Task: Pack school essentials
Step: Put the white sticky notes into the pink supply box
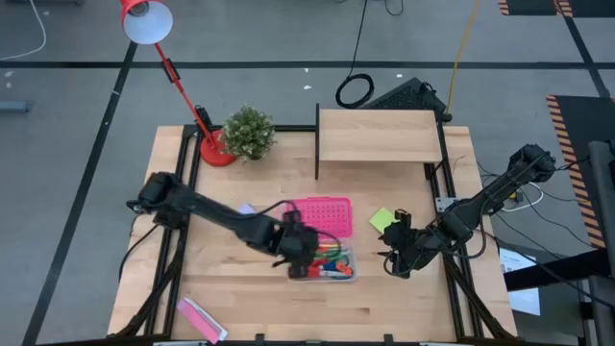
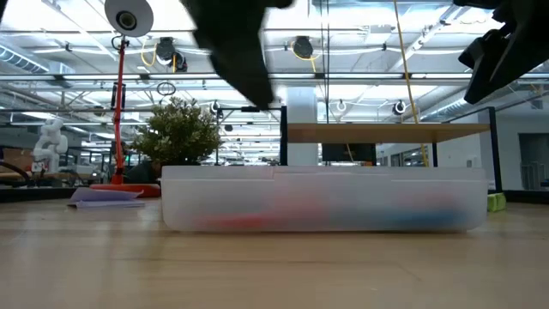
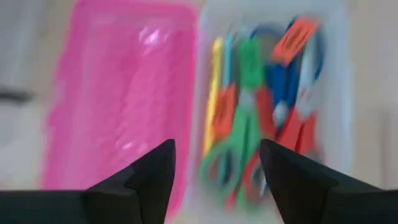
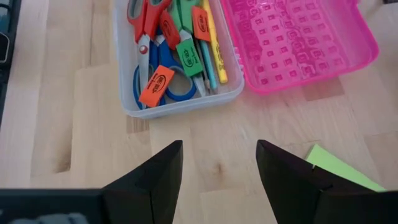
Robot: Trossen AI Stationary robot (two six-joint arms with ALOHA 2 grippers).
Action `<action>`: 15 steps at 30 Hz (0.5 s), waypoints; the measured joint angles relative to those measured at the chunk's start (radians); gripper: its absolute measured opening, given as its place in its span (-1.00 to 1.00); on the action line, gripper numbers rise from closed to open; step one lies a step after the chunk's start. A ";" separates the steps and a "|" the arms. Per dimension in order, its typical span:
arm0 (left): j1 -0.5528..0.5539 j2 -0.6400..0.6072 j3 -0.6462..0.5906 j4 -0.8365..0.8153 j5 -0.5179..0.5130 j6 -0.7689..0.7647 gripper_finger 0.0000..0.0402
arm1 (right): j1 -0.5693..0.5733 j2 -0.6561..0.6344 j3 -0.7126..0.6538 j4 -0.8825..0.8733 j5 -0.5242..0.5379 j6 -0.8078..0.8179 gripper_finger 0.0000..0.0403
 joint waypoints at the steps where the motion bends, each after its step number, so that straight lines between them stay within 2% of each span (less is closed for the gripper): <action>1: -0.016 -0.015 0.000 -0.052 -0.036 -0.017 0.17 | 0.000 0.000 0.000 0.000 0.000 -0.007 -0.02; 4: -0.066 -0.058 0.000 -0.197 -0.141 -0.101 0.11 | -0.003 0.000 0.000 0.010 -0.001 -0.020 -0.02; 9: -0.143 -0.086 -0.030 -0.434 -0.282 -0.328 0.07 | -0.017 0.000 0.000 0.052 0.000 -0.055 -0.02; 15: -0.178 -0.150 -0.194 -0.456 -0.264 -0.453 0.13 | -0.020 0.000 0.000 0.082 -0.004 -0.083 -0.02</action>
